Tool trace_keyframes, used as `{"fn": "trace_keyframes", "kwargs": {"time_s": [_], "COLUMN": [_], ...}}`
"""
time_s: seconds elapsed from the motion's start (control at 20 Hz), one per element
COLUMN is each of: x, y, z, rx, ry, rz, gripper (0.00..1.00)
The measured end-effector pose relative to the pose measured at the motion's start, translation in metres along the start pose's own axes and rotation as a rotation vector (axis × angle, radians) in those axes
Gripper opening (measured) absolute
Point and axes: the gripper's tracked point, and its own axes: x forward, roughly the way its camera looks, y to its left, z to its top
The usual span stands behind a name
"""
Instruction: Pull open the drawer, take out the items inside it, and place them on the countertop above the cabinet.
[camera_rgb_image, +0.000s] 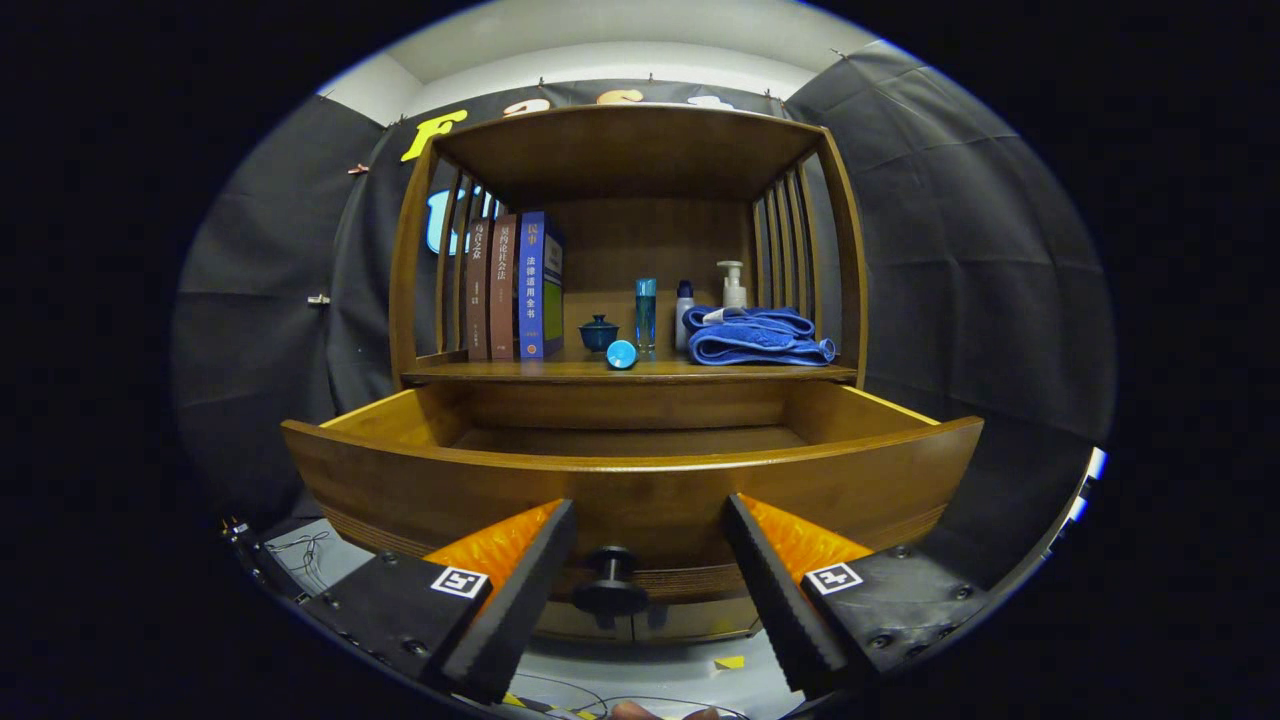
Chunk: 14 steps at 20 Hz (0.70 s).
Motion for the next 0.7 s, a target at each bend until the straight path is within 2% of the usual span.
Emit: {"fn": "trace_keyframes", "kwargs": {"time_s": [0.7], "x": [0.095], "y": [0.016], "z": [0.005], "rx": [0.034], "ry": [0.016], "rz": [0.000], "gripper": [1.00]}}
